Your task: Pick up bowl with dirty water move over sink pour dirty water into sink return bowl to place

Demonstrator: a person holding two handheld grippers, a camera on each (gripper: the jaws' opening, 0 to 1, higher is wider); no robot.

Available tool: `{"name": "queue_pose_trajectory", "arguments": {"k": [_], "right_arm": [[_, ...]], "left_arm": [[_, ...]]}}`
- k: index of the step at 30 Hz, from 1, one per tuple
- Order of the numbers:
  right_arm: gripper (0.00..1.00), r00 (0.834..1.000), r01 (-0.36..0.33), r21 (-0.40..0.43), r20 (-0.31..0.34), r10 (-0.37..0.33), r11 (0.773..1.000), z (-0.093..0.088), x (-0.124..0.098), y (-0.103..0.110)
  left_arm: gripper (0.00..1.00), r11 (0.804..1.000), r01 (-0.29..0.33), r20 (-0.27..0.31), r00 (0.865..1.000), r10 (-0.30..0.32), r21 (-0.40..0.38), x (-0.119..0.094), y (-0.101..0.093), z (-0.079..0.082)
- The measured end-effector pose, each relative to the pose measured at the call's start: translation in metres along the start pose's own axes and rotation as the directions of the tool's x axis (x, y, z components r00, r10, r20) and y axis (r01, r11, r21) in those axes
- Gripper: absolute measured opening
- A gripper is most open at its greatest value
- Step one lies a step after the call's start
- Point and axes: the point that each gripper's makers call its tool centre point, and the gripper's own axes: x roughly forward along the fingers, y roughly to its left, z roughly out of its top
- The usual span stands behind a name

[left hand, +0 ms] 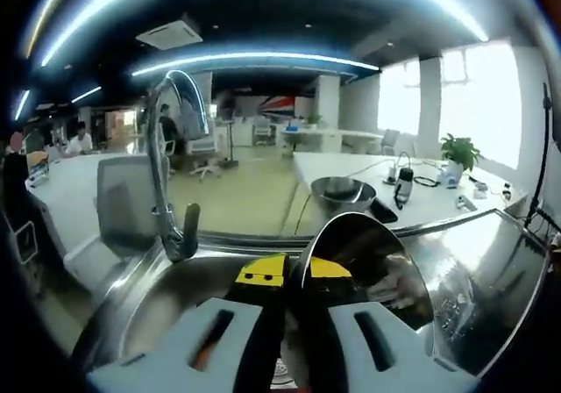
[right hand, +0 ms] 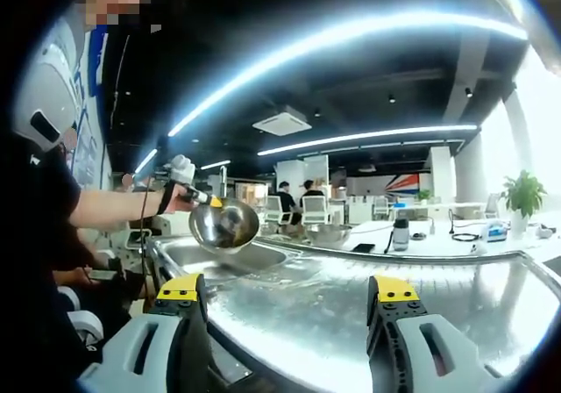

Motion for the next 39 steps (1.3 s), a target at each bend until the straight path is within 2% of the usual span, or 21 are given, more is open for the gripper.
{"name": "queue_pose_trajectory", "arguments": {"k": [6,15,21,25,39], "right_arm": [[0.67,1.000,0.000,0.003,0.002,0.000,1.000,0.000,0.000,0.000],[0.67,1.000,-0.004,0.002,0.004,0.004,1.000,0.000,0.000,0.001],[0.67,1.000,-0.007,0.003,0.005,0.007,1.000,0.000,0.001,0.002],[0.67,1.000,-0.007,0.005,0.007,0.007,1.000,0.000,0.001,0.002],[0.67,1.000,-0.003,0.018,0.011,0.003,1.000,-0.004,-0.002,0.000]], "left_arm": [[0.00,0.998,-0.025,0.011,1.000,0.024,0.066,-0.005,0.001,0.005],[0.00,0.992,-0.056,0.030,0.998,0.053,0.113,-0.010,0.007,0.010],[0.00,0.977,-0.087,0.049,0.996,0.079,0.197,-0.014,0.008,0.017],[0.00,0.959,-0.103,0.059,0.994,0.091,0.264,-0.016,0.006,0.021],[0.00,0.938,-0.126,0.067,0.992,0.110,0.322,-0.020,0.005,0.028]]}}
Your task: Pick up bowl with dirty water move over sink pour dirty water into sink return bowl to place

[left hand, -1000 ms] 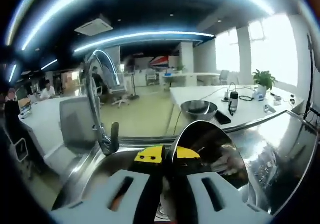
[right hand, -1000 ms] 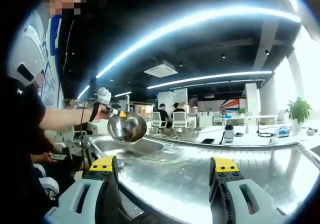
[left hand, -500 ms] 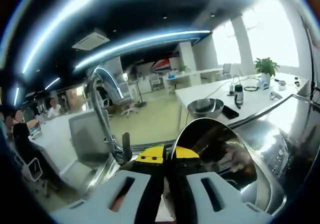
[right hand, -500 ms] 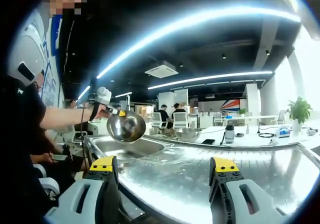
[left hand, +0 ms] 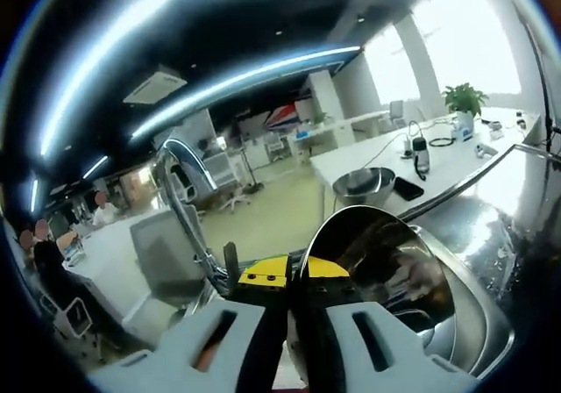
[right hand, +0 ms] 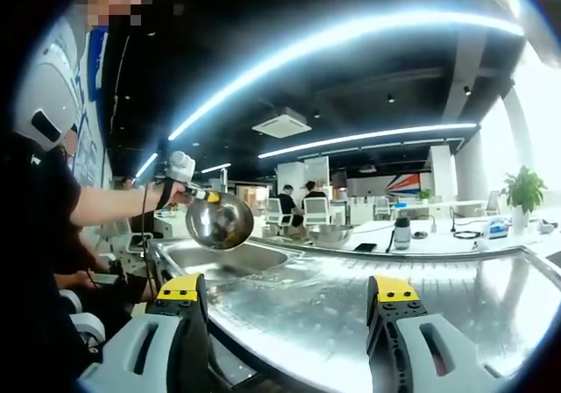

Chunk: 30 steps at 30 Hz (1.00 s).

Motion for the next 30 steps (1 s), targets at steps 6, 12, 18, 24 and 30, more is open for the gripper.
{"name": "queue_pose_trajectory", "arguments": {"k": [6,12,18,24,30], "right_arm": [[0.67,1.000,0.001,0.006,0.002,-0.001,1.000,-0.001,0.000,-0.001],[0.67,1.000,-0.001,0.009,0.003,0.001,1.000,-0.002,-0.001,-0.002],[0.67,1.000,0.003,0.014,0.002,-0.003,1.000,-0.004,-0.002,-0.004],[0.67,1.000,0.001,0.016,0.002,-0.001,1.000,-0.004,-0.002,-0.003],[0.67,1.000,0.004,0.018,0.002,-0.004,1.000,-0.005,-0.003,-0.004]], "left_arm": [[0.00,0.997,-0.033,0.011,0.999,0.032,0.063,-0.003,0.003,0.005],[0.00,0.988,-0.067,0.028,0.998,0.063,0.142,-0.006,0.000,0.010],[0.00,0.974,-0.077,0.045,0.997,0.069,0.214,-0.007,-0.005,0.017],[0.00,0.967,-0.084,0.057,0.996,0.073,0.238,-0.008,-0.007,0.022],[0.00,0.960,-0.093,0.067,0.995,0.078,0.263,-0.009,-0.008,0.025]]}}
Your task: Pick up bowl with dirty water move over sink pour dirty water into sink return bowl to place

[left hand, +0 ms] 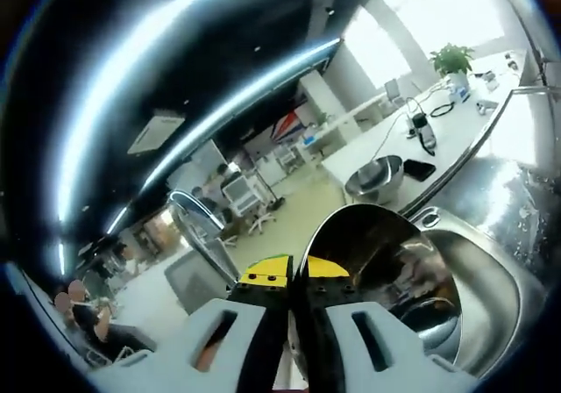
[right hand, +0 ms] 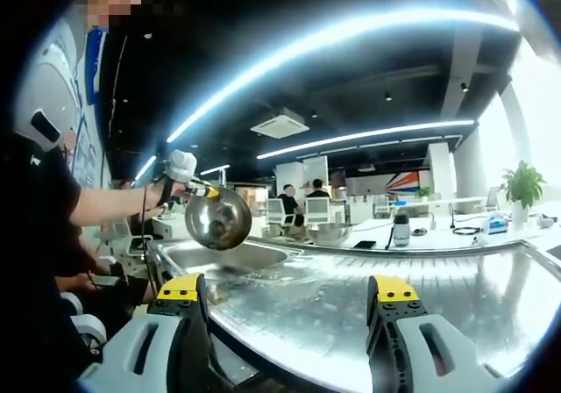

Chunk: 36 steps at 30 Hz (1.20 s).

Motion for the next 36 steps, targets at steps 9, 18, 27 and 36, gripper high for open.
{"name": "queue_pose_trajectory", "arguments": {"k": [9,18,27,36], "right_arm": [[0.67,1.000,-0.003,0.001,-0.001,0.003,1.000,-0.001,0.001,0.002],[0.67,1.000,-0.005,0.005,-0.002,0.005,1.000,-0.002,0.001,0.002],[0.67,1.000,-0.006,0.008,0.002,0.006,1.000,-0.002,0.000,0.002],[0.67,1.000,-0.013,0.012,0.004,0.013,1.000,-0.003,0.001,0.005]], "left_arm": [[0.00,0.999,-0.007,0.012,1.000,0.007,0.046,-0.001,0.001,0.003],[0.00,0.996,-0.017,0.021,1.000,0.015,0.090,-0.002,0.004,0.007],[0.00,0.994,-0.027,0.027,0.999,0.024,0.102,-0.004,0.007,0.010],[0.00,0.989,-0.040,0.034,0.999,0.036,0.142,-0.009,0.009,0.014]]}}
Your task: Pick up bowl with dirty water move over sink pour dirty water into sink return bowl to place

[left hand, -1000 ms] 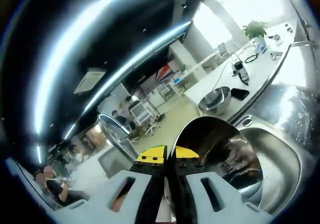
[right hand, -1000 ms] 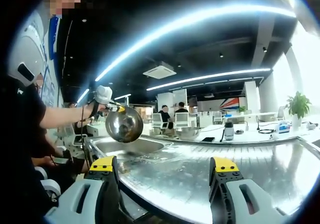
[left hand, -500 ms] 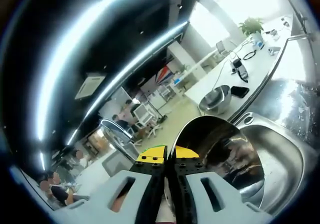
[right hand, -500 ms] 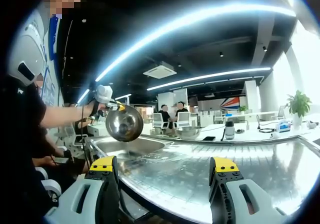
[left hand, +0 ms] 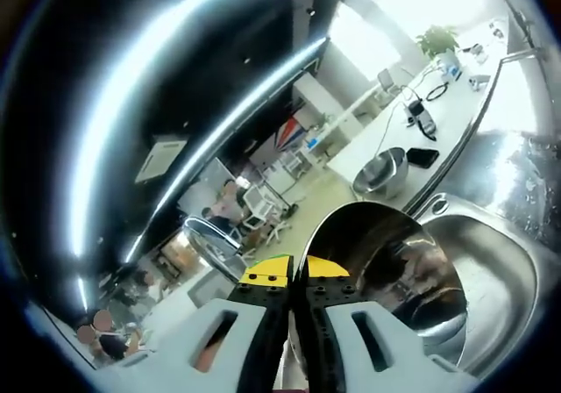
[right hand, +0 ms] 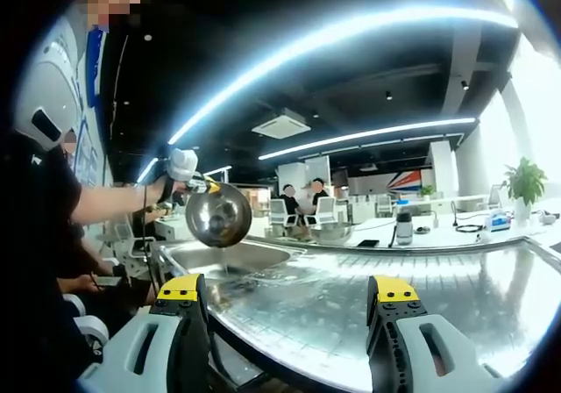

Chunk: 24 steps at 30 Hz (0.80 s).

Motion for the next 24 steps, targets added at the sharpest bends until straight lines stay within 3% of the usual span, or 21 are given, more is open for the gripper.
{"name": "queue_pose_trajectory", "arguments": {"k": [24], "right_arm": [[0.67,1.000,-0.002,0.004,0.012,0.002,1.000,0.002,-0.005,0.001]], "left_arm": [[0.00,0.992,-0.027,0.027,0.999,0.024,0.126,-0.007,0.007,0.016]]}}
